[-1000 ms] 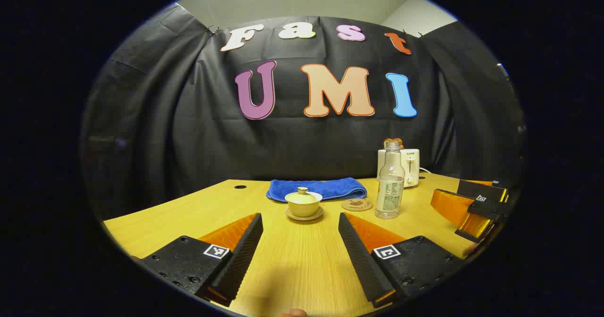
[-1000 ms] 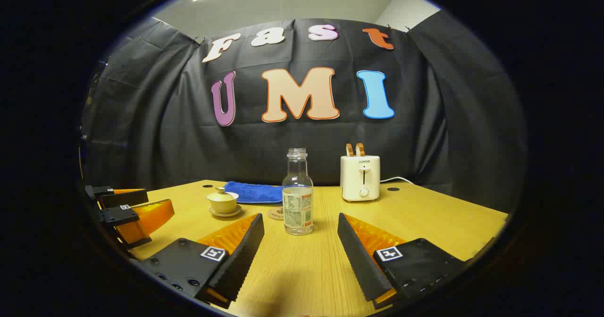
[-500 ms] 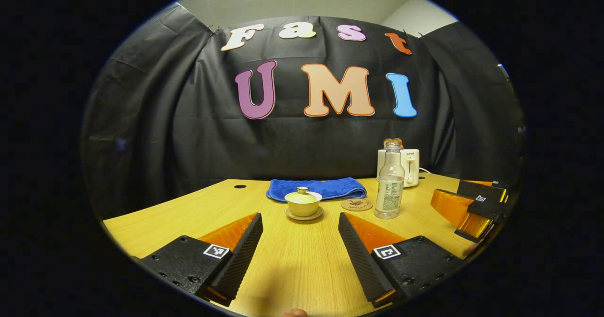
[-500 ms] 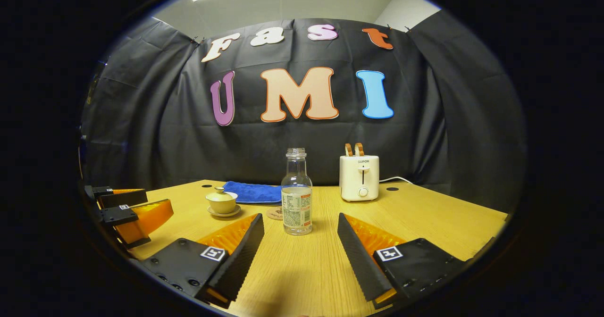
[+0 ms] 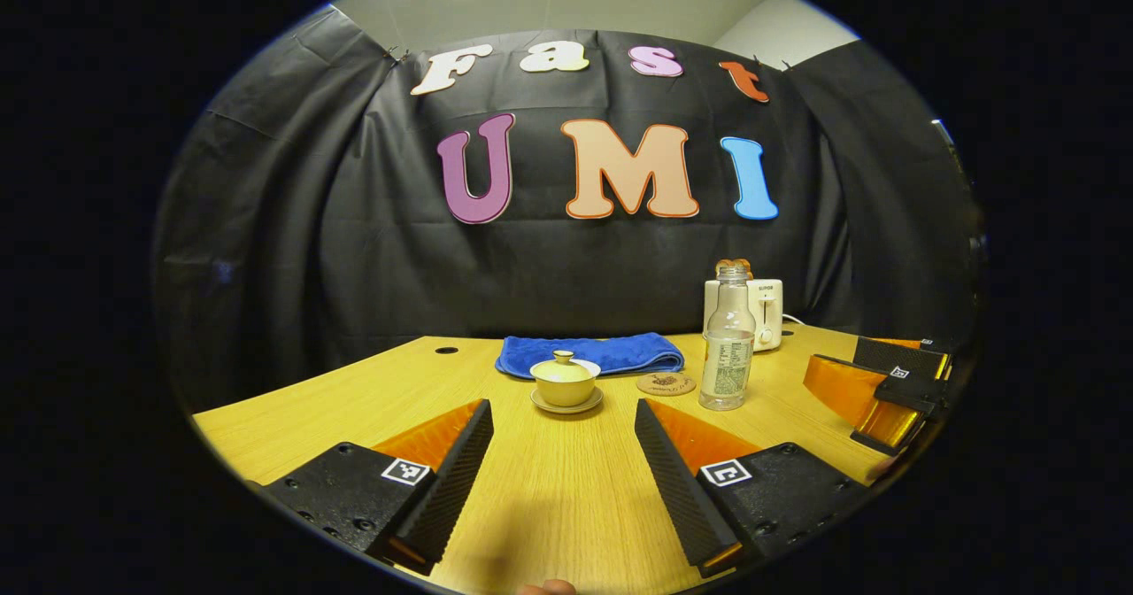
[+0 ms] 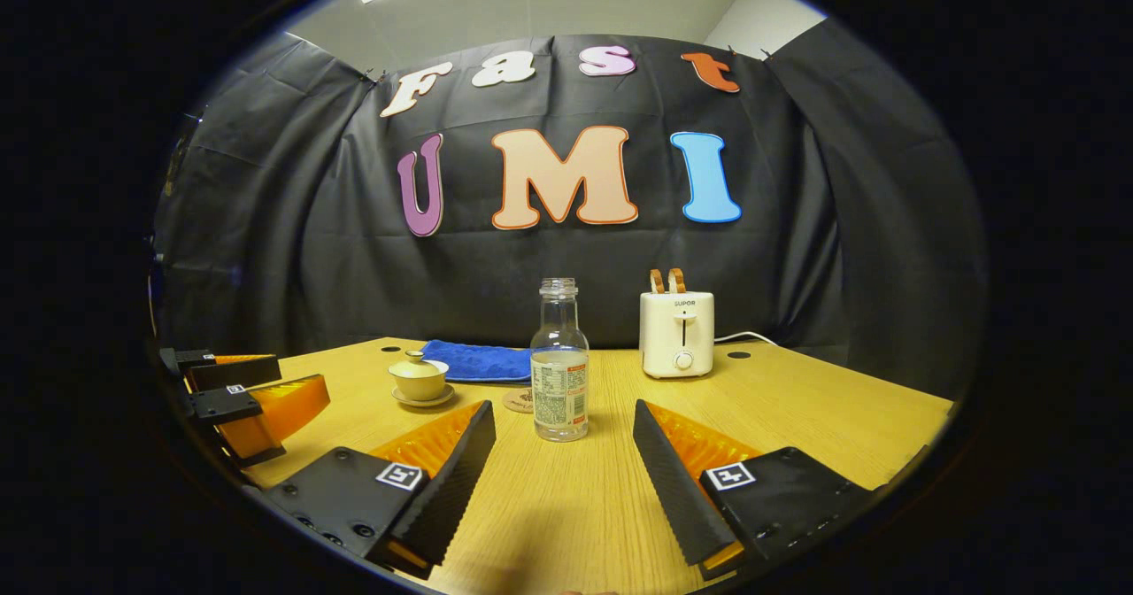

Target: Open the teacup lid with one hand, grasp the water bottle and pour water into the teacup with the other hand; after pouring, place the water bottle on the coaster and then close the teacup lid.

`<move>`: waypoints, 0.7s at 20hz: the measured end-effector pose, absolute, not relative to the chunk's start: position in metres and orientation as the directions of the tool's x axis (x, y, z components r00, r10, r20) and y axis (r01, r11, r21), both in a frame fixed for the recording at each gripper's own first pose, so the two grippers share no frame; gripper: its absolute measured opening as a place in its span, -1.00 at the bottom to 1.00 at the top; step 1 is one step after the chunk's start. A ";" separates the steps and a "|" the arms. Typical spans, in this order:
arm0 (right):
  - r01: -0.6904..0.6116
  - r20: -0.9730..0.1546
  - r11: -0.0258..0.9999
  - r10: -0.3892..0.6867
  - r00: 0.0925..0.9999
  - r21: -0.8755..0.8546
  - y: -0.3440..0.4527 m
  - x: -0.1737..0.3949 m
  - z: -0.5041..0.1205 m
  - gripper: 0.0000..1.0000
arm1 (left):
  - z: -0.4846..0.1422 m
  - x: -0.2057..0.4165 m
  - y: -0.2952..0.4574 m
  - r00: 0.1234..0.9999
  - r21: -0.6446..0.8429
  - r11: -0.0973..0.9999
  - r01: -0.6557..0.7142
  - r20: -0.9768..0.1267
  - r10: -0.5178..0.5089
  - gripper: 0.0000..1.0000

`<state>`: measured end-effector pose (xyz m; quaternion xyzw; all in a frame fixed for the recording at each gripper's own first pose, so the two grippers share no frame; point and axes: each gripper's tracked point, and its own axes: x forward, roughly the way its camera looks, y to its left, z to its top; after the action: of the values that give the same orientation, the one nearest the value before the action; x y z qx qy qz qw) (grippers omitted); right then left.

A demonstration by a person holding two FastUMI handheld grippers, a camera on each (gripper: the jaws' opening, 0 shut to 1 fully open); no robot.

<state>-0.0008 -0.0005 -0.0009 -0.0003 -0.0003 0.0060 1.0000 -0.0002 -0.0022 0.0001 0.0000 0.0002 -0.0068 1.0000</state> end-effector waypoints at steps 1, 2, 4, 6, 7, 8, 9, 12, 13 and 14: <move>-0.012 0.000 1.000 0.012 1.000 -0.001 -0.001 -0.001 -0.001 0.96 | 0.000 0.000 -0.002 1.000 0.000 1.000 0.014 0.001 -0.014 0.89; -0.012 0.001 1.000 0.012 1.000 -0.001 -0.001 -0.001 -0.001 0.96 | 0.001 0.001 -0.003 1.000 -0.001 1.000 0.016 0.001 -0.016 0.89; -0.013 0.001 1.000 0.013 1.000 -0.001 0.000 -0.001 -0.001 0.96 | 0.000 0.000 -0.005 1.000 -0.001 1.000 0.023 0.003 -0.023 0.89; -0.015 0.001 1.000 0.015 1.000 -0.001 0.000 -0.001 -0.001 0.97 | 0.001 0.001 -0.004 1.000 -0.001 1.000 0.025 0.003 -0.025 0.89; -0.017 0.000 1.000 0.017 1.000 -0.001 0.000 -0.001 -0.002 0.96 | 0.000 0.000 -0.004 1.000 -0.005 1.000 0.030 0.005 -0.030 0.89; -0.018 0.000 1.000 0.018 1.000 -0.001 0.000 -0.001 -0.001 0.96 | 0.002 0.000 -0.005 1.000 -0.010 1.000 0.030 0.009 -0.030 0.89; -0.020 0.001 1.000 0.020 1.000 -0.001 0.000 -0.001 -0.002 0.97 | 0.000 0.000 -0.005 0.999 -0.007 0.999 0.035 0.004 -0.035 0.89; -0.038 -0.002 0.999 0.038 0.999 0.000 0.002 -0.001 -0.003 0.98 | 0.001 0.004 -0.008 0.998 -0.008 0.998 0.055 0.007 -0.054 0.89; -0.046 -0.002 0.999 0.046 0.999 -0.001 0.002 -0.001 -0.003 0.97 | 0.002 0.007 -0.011 0.998 -0.007 0.998 0.068 0.010 -0.068 0.89; -0.056 -0.003 0.998 0.056 0.998 0.000 0.003 0.000 -0.003 0.97 | 0.001 0.012 -0.012 0.997 -0.008 0.997 0.075 0.009 -0.075 0.89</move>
<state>-0.0001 0.0027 -0.0035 -0.0002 0.0014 0.0281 0.9996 0.0117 -0.0121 0.0012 -0.0040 -0.0042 -0.0375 0.9993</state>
